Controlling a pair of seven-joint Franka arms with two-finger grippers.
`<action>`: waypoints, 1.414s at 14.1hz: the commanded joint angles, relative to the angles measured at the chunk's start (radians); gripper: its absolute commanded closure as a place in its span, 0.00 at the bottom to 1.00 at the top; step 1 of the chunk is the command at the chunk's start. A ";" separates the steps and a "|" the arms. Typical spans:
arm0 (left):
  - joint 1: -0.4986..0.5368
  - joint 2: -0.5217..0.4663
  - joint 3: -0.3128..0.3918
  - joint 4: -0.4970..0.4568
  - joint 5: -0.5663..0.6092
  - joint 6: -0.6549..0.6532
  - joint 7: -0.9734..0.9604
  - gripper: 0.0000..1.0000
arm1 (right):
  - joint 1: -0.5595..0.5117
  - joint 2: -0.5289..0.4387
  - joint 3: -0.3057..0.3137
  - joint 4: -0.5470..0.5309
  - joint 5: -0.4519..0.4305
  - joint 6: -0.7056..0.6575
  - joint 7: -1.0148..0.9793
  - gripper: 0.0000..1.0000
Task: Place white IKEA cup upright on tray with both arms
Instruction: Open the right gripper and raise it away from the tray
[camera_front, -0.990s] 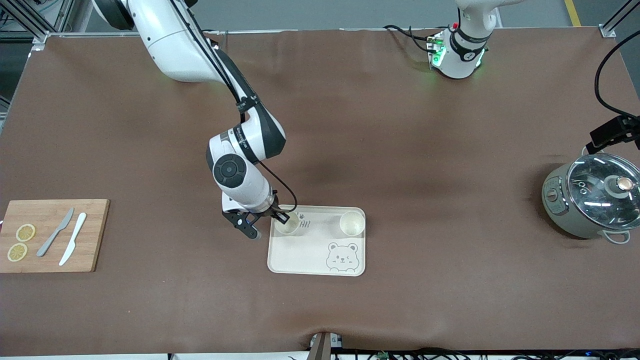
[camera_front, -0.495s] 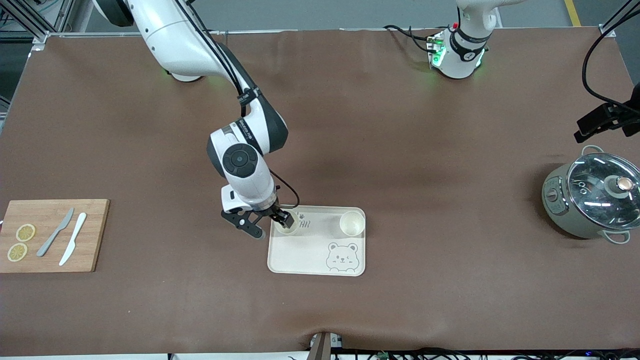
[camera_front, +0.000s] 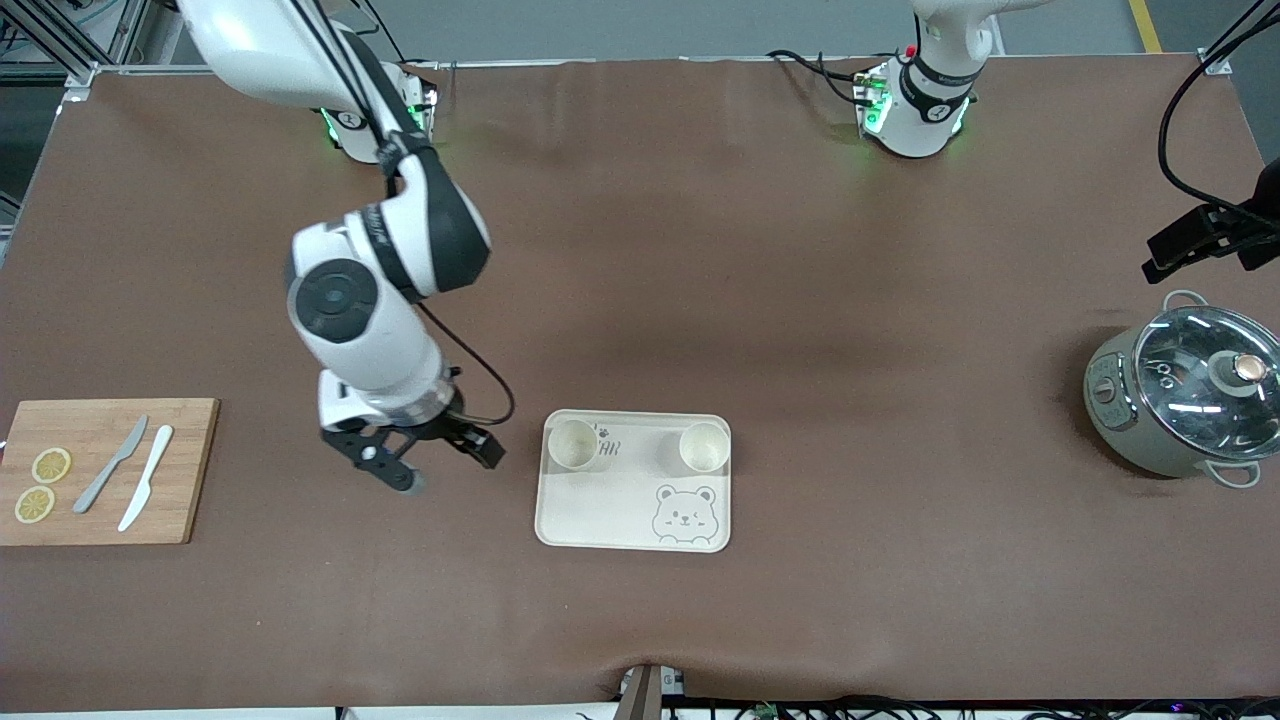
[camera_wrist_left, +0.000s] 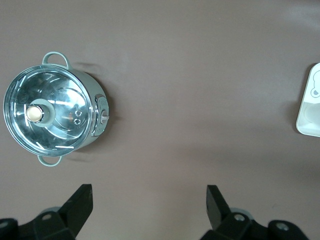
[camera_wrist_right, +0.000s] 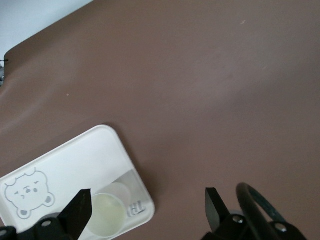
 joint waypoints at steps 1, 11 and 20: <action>-0.007 -0.025 -0.011 -0.017 -0.005 0.004 -0.018 0.00 | -0.093 -0.077 0.020 -0.025 0.000 -0.066 -0.208 0.00; -0.222 -0.081 0.193 -0.032 -0.003 -0.033 -0.017 0.00 | -0.392 -0.434 0.019 -0.281 0.000 -0.161 -0.871 0.00; -0.216 -0.092 0.187 -0.058 -0.003 -0.040 0.002 0.00 | -0.432 -0.600 0.019 -0.369 -0.003 -0.356 -1.101 0.00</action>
